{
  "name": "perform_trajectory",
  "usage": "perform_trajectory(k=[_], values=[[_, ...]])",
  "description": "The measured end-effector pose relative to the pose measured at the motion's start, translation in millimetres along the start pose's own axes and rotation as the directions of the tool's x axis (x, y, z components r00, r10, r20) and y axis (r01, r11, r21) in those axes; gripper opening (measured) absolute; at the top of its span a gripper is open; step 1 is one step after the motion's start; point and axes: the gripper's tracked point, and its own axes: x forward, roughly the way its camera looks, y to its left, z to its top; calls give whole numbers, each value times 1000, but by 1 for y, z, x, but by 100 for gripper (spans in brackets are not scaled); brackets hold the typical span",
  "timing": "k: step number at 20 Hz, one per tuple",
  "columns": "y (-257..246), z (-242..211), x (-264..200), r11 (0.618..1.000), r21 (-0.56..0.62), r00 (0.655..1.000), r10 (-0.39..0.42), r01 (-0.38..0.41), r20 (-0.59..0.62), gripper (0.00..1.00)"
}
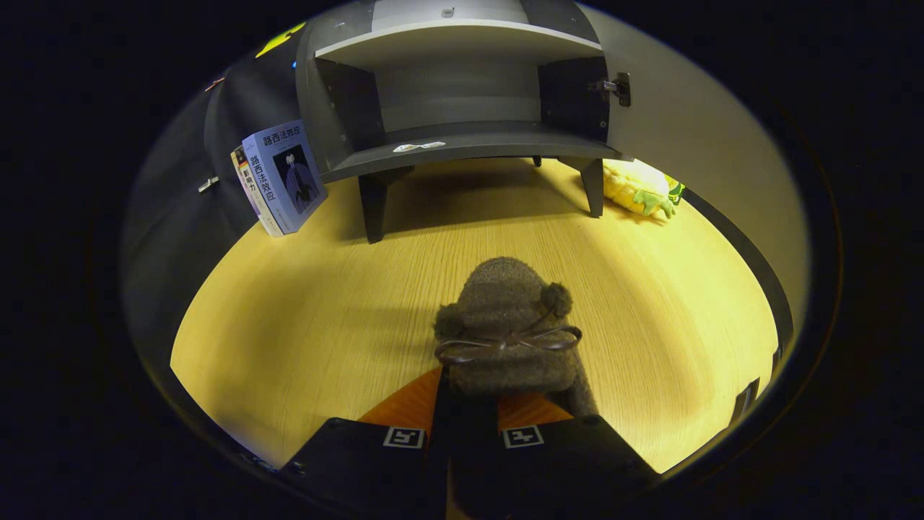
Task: Open the shoe cabinet door, grab the shoes and put them into the shoe cabinet, then close the shoe cabinet door.
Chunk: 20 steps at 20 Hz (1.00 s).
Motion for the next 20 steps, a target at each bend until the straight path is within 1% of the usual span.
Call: perform_trajectory(k=[5,6,8,11,12,13,16,20], values=[[0,5,9,1000,-21,1000,-6,6,29,25],[3,4,9,1000,-13,1000,12,-12,29,24],[3,4,8,1000,7,999,30,-30,20,27],[2,4,10,999,20,999,35,-35,9,27],[-2,3,9,1000,22,1000,14,-15,8,16],[-1,4,6,1000,12,1000,12,-12,5,5],[0,2,9,1000,-16,1000,7,-7,2,5],[-1,3,3,999,-26,999,22,-23,-32,5]])
